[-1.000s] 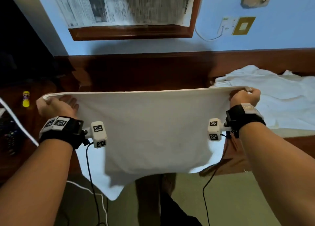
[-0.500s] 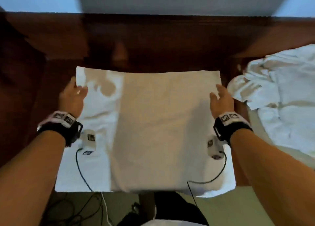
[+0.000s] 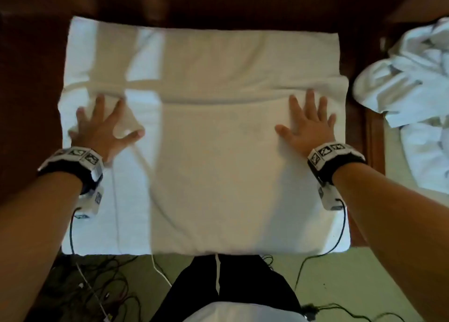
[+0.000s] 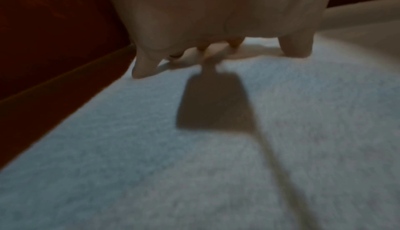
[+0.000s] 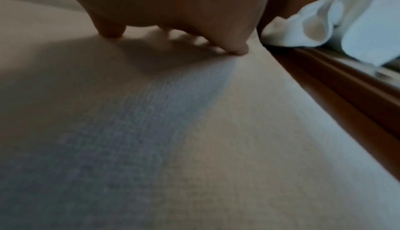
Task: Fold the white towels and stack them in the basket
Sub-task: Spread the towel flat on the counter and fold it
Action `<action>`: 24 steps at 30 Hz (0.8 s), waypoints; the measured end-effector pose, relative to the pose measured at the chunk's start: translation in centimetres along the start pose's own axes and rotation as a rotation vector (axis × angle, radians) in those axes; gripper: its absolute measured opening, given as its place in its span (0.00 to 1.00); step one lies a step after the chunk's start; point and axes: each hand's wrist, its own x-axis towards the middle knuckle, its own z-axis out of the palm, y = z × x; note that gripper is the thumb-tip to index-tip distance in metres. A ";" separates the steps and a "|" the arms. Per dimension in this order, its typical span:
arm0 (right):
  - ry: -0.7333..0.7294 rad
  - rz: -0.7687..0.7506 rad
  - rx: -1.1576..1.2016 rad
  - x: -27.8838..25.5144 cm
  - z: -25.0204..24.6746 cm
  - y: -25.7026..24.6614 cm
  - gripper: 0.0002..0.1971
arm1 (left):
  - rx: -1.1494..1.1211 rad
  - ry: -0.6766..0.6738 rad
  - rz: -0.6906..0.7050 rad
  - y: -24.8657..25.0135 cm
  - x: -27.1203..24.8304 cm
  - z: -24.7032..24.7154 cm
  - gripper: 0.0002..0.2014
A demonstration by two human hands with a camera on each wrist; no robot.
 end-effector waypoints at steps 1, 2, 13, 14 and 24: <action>-0.001 0.010 0.012 1.0 -0.5 -0.3 0.42 | -0.025 -0.004 0.019 -0.2 1.2 -0.6 0.45; -0.003 0.026 0.028 1.5 -0.8 -0.5 0.41 | -0.052 0.000 0.043 -0.4 1.9 -1.0 0.46; -0.092 0.083 0.038 -13.0 6.0 -0.7 0.35 | 0.052 -0.010 0.061 -3.0 -10.0 7.4 0.33; -0.083 0.084 0.036 -11.9 5.5 -0.7 0.35 | 0.063 0.004 0.059 -3.0 -9.1 7.0 0.35; 0.004 0.124 0.021 -7.3 2.8 -2.2 0.36 | -0.035 0.077 0.090 -1.7 -6.0 3.8 0.47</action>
